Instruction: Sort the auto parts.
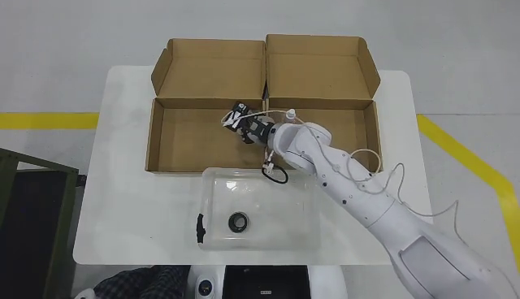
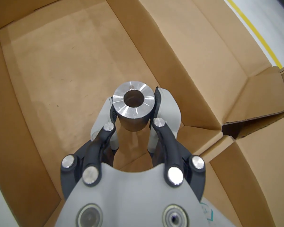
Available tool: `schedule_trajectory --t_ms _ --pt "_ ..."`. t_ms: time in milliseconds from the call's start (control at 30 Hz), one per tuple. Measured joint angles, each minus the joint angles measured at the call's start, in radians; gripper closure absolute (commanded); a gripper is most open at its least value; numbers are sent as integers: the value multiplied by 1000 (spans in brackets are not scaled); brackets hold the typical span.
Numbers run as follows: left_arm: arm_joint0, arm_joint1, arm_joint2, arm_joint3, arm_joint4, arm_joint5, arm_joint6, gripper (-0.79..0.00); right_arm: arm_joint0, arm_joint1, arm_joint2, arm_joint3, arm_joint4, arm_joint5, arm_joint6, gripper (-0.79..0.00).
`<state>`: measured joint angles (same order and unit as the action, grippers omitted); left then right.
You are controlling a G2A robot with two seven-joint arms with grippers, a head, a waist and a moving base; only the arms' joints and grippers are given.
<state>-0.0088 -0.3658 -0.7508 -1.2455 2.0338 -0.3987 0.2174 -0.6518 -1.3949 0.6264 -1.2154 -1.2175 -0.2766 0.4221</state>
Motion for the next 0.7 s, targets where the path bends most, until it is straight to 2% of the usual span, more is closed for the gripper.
schedule_trajectory --t_ms 167,400,700 --pt "0 0 0 0 0 0 0 -785 10 -14 -6 10 -20 2 8 -317" --pt "0 0 0 0 0 0 0 -785 11 -26 -1 12 -41 -2 19 -329" --pt "0 0 0 0 0 0 0 -785 -37 -9 52 -111 -101 -26 24 -342"
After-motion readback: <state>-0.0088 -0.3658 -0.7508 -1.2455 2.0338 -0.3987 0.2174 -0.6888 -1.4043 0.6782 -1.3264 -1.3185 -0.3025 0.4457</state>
